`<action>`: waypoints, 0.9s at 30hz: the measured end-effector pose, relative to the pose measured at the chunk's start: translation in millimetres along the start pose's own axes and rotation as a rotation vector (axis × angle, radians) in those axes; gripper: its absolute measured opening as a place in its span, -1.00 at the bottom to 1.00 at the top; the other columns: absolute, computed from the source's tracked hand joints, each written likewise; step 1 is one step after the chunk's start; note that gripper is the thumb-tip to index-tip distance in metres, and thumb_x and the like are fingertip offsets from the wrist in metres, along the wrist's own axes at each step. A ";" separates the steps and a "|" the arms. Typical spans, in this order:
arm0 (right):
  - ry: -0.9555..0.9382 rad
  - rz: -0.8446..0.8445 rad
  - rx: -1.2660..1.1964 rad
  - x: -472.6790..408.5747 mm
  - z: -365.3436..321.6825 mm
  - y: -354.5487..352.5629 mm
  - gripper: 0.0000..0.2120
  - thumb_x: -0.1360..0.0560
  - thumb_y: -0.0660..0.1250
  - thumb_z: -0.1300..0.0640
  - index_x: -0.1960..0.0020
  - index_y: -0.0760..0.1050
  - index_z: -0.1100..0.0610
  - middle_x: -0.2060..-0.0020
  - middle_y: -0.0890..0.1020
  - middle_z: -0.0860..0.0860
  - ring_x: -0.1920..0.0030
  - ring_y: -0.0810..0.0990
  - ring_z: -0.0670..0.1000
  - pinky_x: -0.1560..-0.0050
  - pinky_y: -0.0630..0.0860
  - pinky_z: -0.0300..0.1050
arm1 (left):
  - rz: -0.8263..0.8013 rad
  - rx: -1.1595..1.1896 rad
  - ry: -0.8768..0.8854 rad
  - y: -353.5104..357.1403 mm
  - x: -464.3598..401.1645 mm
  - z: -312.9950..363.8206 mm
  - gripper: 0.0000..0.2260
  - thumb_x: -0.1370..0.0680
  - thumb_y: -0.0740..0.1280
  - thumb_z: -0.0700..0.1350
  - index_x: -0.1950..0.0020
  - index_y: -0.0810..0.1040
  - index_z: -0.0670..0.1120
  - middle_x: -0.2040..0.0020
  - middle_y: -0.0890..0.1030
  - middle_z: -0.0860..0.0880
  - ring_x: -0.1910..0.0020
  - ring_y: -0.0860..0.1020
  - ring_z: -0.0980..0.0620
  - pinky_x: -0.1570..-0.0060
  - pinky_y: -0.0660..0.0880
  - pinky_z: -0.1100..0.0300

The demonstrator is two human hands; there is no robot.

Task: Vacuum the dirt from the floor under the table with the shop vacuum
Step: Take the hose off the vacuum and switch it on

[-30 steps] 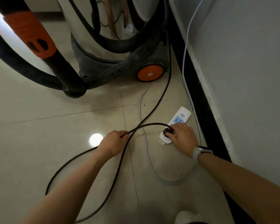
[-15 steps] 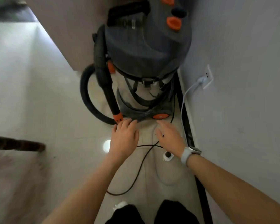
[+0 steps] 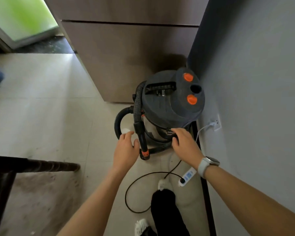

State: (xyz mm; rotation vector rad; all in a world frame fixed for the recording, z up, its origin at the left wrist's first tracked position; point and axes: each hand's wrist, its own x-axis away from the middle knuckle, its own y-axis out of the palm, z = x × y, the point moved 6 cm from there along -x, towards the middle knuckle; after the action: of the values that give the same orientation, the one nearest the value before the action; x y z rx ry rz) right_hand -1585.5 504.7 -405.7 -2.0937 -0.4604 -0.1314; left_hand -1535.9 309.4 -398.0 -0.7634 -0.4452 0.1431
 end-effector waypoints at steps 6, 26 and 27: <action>-0.112 0.051 0.251 -98.1 14.9 -24.5 -0.61 -0.54 0.19 0.23 -0.37 0.38 0.22 -0.26 0.49 0.15 -0.32 0.39 0.18 -0.36 0.30 0.14 | -0.046 0.089 -0.155 22.5 -94.9 15.2 -0.65 -0.63 0.17 -0.11 -0.41 0.31 -0.14 -0.33 0.40 -0.12 -0.16 0.47 -0.01 -0.03 0.36 0.21; -0.182 0.226 0.534 -244.9 63.9 -8.1 -0.42 -0.49 0.07 0.02 -0.48 0.13 0.14 -0.45 0.29 0.18 -0.44 0.27 0.20 -0.34 0.27 0.26 | 0.077 0.214 -0.334 96.7 -245.6 -29.5 -0.65 -0.62 0.19 -0.12 -0.39 0.28 -0.14 -0.14 0.51 -0.08 0.04 0.45 0.02 0.05 0.36 0.13; -0.183 0.228 0.533 -245.1 63.4 -8.3 -0.42 -0.49 0.06 0.01 -0.48 0.13 0.14 -0.45 0.29 0.19 -0.45 0.27 0.20 -0.34 0.27 0.26 | 0.105 0.198 -0.308 90.8 -246.5 -23.9 -0.66 -0.61 0.20 -0.11 -0.38 0.29 -0.14 -0.11 0.51 -0.06 0.04 0.46 0.02 0.06 0.35 0.14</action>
State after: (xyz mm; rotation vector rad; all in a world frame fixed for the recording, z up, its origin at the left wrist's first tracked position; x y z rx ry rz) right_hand -1820.4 495.1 -499.9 -1.6207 -0.3170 0.2907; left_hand -1743.6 289.5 -559.3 -0.5703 -0.6727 0.4006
